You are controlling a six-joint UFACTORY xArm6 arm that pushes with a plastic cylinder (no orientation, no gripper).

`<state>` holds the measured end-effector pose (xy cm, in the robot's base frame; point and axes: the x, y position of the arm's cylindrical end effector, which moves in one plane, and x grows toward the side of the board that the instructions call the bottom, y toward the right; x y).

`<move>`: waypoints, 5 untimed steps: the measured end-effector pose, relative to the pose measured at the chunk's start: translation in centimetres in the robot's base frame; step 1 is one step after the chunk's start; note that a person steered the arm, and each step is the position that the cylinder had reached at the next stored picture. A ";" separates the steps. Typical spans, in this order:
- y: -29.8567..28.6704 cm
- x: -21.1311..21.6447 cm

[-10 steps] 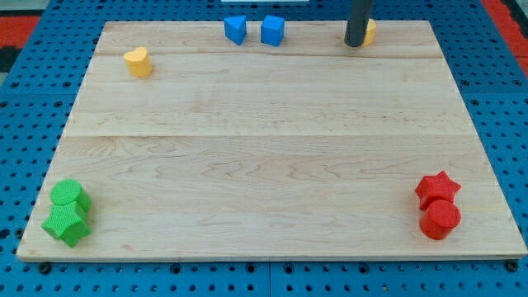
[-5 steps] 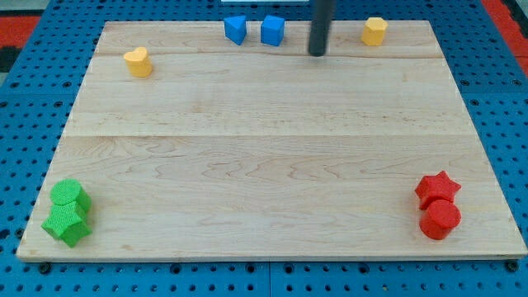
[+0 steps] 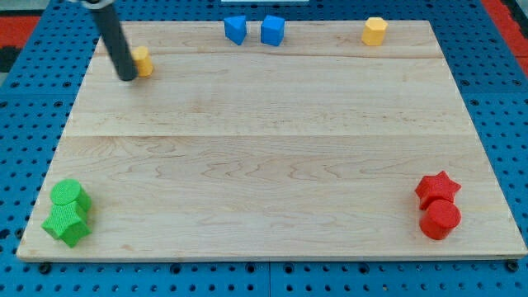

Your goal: Move the yellow heart into the yellow hexagon

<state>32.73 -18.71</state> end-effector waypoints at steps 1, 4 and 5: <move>1.2 0.5; -1.3 -0.9; 4.1 3.4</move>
<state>36.13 -14.62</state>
